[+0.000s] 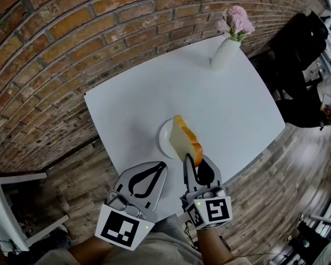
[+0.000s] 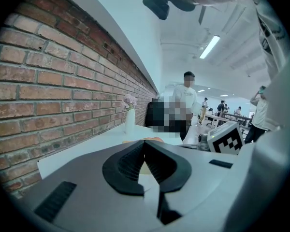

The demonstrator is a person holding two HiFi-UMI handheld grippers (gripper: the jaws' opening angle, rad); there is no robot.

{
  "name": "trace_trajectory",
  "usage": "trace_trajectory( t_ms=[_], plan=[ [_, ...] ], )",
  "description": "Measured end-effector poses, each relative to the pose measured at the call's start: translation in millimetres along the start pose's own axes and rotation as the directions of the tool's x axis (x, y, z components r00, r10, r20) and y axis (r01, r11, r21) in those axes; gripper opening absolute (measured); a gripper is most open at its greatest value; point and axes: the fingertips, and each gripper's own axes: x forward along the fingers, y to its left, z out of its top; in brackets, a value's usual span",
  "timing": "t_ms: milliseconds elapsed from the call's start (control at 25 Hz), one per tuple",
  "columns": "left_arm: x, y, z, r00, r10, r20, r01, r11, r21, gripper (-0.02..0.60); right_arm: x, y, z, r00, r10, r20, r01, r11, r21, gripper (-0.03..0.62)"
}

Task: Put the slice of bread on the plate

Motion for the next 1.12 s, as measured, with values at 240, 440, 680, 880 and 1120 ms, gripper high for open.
trace_trajectory(
  t_ms=[240, 440, 680, 880, 1120],
  plan=[
    [0, -2, -6, 1.0, -0.002, -0.013, 0.002, 1.0, -0.003, 0.009, 5, 0, -10, 1.0, 0.014, -0.02, -0.014, 1.0, 0.024, 0.092],
    [2, 0, -6, 1.0, 0.002, -0.01, -0.002, 1.0, -0.006, 0.009, 10, 1, -13, 0.999, 0.031, -0.028, -0.03, 0.999, 0.044, 0.094],
    [3, -1, -6, 1.0, 0.001, -0.014, -0.001, 1.0, -0.003, 0.009, 15, 2, -18, 0.998, 0.05, -0.038, -0.047, 0.996, 0.08, 0.092],
    [6, 0, -6, 1.0, 0.006, -0.015, -0.006, 1.0, -0.008, 0.009, 18, -2, -23, 0.997, 0.057, -0.045, -0.051, 0.992, 0.116, 0.092],
    [9, 2, -9, 1.0, 0.006, -0.025, -0.007, 1.0, -0.012, 0.009, 22, -4, -29, 0.997, 0.068, -0.049, -0.059, 0.985, 0.16, 0.094]
  ],
)
